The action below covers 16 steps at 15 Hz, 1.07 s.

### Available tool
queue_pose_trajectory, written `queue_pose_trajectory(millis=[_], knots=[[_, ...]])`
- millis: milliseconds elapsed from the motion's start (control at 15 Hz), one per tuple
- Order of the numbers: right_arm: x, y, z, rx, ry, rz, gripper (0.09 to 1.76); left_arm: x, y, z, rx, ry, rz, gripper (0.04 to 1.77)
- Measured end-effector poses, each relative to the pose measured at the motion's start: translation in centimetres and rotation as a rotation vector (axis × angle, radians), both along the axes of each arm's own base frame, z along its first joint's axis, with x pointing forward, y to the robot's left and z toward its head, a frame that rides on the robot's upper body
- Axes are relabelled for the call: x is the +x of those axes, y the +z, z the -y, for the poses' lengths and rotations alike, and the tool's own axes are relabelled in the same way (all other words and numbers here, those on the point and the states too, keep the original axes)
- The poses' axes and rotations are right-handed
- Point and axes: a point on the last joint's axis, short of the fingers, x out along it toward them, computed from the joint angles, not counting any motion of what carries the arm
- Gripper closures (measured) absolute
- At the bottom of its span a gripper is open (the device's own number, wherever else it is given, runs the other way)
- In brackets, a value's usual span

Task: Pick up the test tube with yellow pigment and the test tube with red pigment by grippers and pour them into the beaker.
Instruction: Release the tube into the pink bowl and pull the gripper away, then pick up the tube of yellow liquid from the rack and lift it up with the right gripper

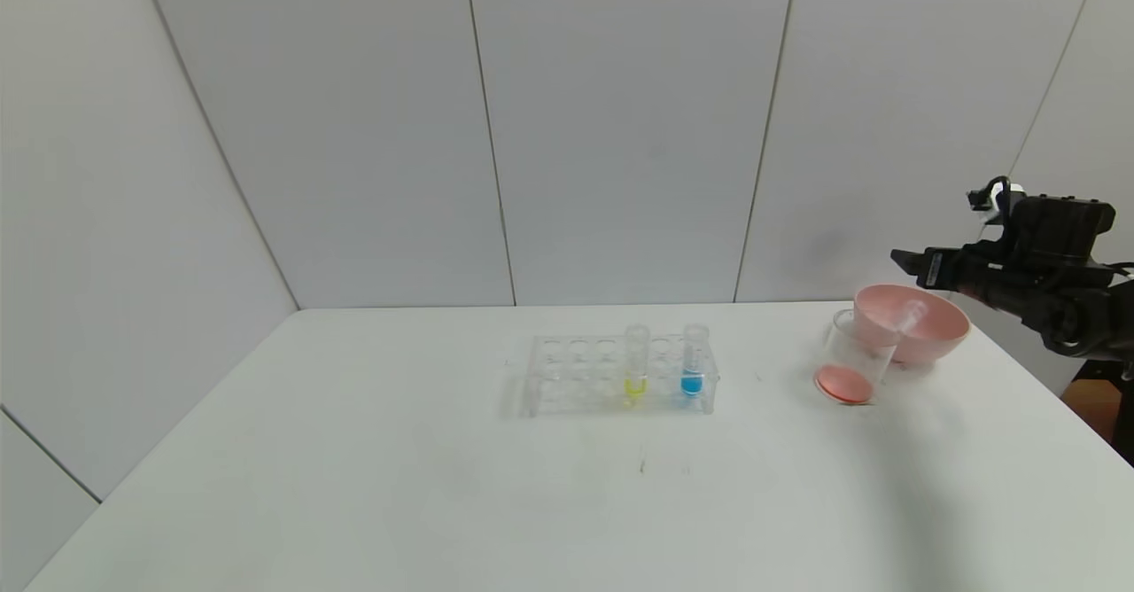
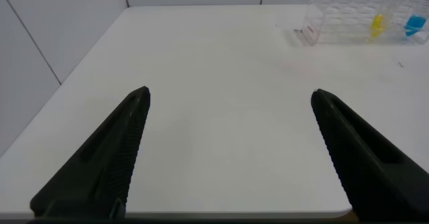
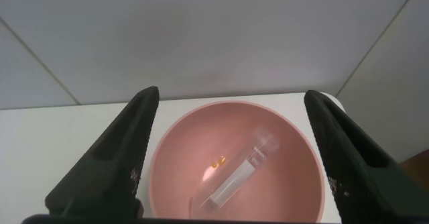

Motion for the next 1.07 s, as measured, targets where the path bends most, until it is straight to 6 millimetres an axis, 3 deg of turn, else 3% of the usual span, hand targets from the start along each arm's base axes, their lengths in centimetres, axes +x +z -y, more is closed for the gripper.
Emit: queue_pose_trajectory(millis=[267,533,1067], knots=[[-2.4,2.4,-4.2,0.0,0.042,-0.052,0.24,0.0,0.0,0.0,0.0,0.0,0.0,0.09],[-5.8,3.6,-8.0,0.003,0.108,-0.085,0.2,0.0,0.0,0.0,0.0,0.0,0.0,0.09],[-15.1,4.2,-15.9,0.023,0.225,-0.142,0.16,0.0,0.0,0.0,0.0,0.0,0.0,0.09]])
